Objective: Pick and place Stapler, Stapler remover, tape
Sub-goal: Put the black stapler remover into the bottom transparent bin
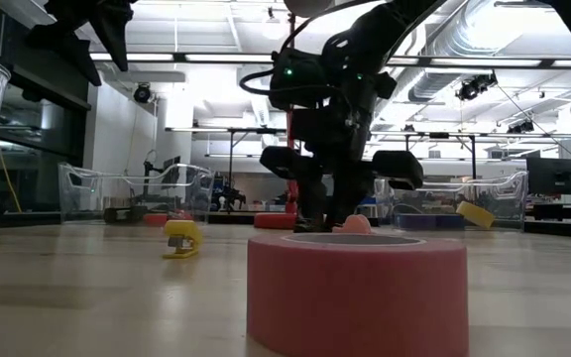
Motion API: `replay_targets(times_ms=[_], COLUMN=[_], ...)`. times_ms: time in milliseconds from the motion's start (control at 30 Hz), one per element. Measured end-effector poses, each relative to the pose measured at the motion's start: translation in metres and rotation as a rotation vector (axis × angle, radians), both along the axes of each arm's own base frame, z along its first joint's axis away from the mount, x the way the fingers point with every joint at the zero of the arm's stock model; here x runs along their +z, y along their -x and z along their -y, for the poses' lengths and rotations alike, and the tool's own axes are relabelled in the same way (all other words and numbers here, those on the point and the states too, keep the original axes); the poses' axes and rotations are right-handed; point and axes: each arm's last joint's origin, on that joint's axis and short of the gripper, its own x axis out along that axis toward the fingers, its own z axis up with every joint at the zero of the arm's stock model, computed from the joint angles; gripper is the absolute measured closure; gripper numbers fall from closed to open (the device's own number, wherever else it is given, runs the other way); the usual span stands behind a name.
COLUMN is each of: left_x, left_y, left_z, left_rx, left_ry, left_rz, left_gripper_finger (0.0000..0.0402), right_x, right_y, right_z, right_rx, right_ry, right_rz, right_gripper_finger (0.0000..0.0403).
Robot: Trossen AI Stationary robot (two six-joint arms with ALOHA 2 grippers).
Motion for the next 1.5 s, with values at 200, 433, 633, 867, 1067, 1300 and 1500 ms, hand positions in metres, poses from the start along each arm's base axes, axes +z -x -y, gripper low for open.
replay_targets(times_ms=[200,433,633,867,1067,1300,1500], left_x=[0.0,0.001,0.008,0.008,0.006,0.004,0.002], left_y=[0.0,-0.004,-0.027,-0.056,-0.087,-0.116,-0.126], left_z=[0.0,0.0,-0.002,-0.004,-0.006,-0.007,-0.006], left_rx=[0.0,-0.046,-0.261,-0.45,-0.555,-0.68,-0.778], left_ry=[0.001,-0.022,-0.13,-0.237,-0.305,-0.406,-0.405], left_rz=[0.0,0.014,0.109,0.156,0.235,0.311,0.364], left_gripper_finger=[0.0141,0.0141,0.0141,0.0141,0.0141,0.0141,0.0141], right_x=[0.0,0.003,0.038,0.111,0.177,0.211,0.215], right_y=[0.0,0.001,-0.002,-0.002,-0.001,0.004,0.006], right_z=[0.0,0.002,0.007,0.017,0.021,0.023,0.03], right_rx=[-0.087,-0.378,-0.606,-0.763,-0.798,-0.808,-0.854], right_ry=[-0.024,-0.042,-0.056,-0.165,-0.228,-0.267,-0.292], right_rz=[-0.017,-0.055,0.006,0.071,0.179,0.195,0.197], right_gripper_finger=[0.0327,0.0327,0.0328,0.0328,0.0328,0.0328,0.0328])
